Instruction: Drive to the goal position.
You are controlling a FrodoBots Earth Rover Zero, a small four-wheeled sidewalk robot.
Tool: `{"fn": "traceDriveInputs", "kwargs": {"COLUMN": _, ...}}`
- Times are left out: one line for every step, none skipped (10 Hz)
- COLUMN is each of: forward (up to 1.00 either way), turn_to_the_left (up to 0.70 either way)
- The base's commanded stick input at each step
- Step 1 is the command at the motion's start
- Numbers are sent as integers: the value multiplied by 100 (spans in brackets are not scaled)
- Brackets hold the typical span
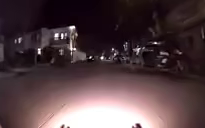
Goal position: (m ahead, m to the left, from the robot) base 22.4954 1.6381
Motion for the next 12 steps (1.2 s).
{"fn": "traceDriveInputs", "kwargs": {"forward": 85, "turn_to_the_left": -31}}
{"fn": "traceDriveInputs", "kwargs": {"forward": 85, "turn_to_the_left": 0}}
{"fn": "traceDriveInputs", "kwargs": {"forward": 85, "turn_to_the_left": 0}}
{"fn": "traceDriveInputs", "kwargs": {"forward": 85, "turn_to_the_left": 0}}
{"fn": "traceDriveInputs", "kwargs": {"forward": 85, "turn_to_the_left": 0}}
{"fn": "traceDriveInputs", "kwargs": {"forward": 85, "turn_to_the_left": 0}}
{"fn": "traceDriveInputs", "kwargs": {"forward": 85, "turn_to_the_left": 0}}
{"fn": "traceDriveInputs", "kwargs": {"forward": 85, "turn_to_the_left": 0}}
{"fn": "traceDriveInputs", "kwargs": {"forward": 85, "turn_to_the_left": 0}}
{"fn": "traceDriveInputs", "kwargs": {"forward": 85, "turn_to_the_left": 0}}
{"fn": "traceDriveInputs", "kwargs": {"forward": 85, "turn_to_the_left": 0}}
{"fn": "traceDriveInputs", "kwargs": {"forward": 85, "turn_to_the_left": 0}}
